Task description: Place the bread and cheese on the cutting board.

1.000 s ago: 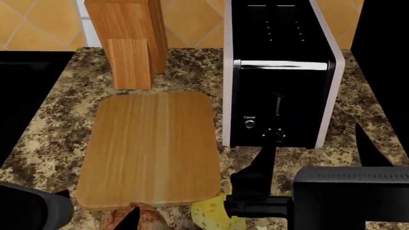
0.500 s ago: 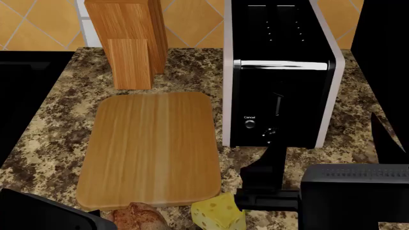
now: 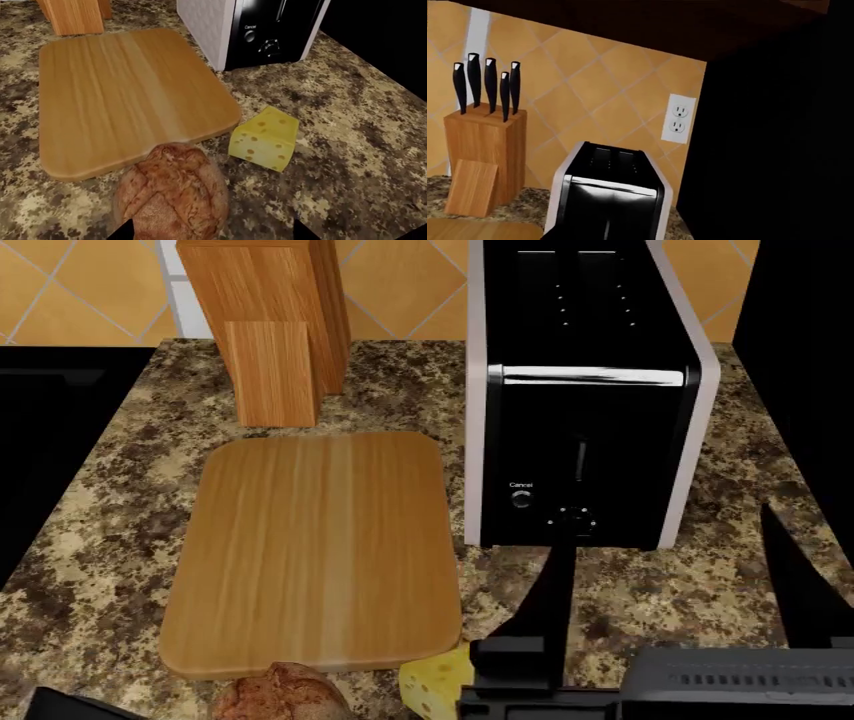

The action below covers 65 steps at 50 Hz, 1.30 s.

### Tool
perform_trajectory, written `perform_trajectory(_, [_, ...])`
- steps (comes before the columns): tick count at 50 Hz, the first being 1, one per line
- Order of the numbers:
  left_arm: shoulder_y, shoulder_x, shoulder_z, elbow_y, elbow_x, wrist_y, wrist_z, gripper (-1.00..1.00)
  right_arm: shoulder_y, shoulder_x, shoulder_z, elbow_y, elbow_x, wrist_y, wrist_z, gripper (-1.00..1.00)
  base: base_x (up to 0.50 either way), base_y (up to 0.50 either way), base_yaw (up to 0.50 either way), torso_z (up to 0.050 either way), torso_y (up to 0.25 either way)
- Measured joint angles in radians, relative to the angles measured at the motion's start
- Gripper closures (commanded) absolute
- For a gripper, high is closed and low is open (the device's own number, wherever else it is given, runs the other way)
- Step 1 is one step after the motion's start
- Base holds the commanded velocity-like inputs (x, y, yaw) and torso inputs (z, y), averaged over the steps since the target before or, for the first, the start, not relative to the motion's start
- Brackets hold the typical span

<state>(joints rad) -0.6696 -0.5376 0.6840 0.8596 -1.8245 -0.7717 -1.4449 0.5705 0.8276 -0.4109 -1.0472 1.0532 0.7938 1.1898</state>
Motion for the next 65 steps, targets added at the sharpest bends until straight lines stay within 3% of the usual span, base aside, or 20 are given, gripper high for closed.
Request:
perform_trajectory(17, [0.022, -0.023, 0.007, -0.012, 0.034, -0.008, 0.029, -1.00, 0.016, 0.073, -0.048, 0.000, 0.139, -0.058, 0.123, -1.00, 0.00, 0.00, 0.00, 0.000, 0.000])
perform_trajectory(49, [-0.015, -0.003, 0.034, -0.175, 0.154, -0.043, 0.159, -1.00, 0.017, 0.103, -0.089, 0.003, 0.150, -0.105, 0.140, -1.00, 0.00, 0.00, 0.00, 0.000, 0.000])
perform_trajectory(65, [0.032, -0.022, 0.042, -0.228, 0.237, -0.031, 0.222, -1.00, 0.019, 0.109, -0.102, 0.005, 0.147, -0.117, 0.141, -1.00, 0.00, 0.00, 0.00, 0.000, 0.000])
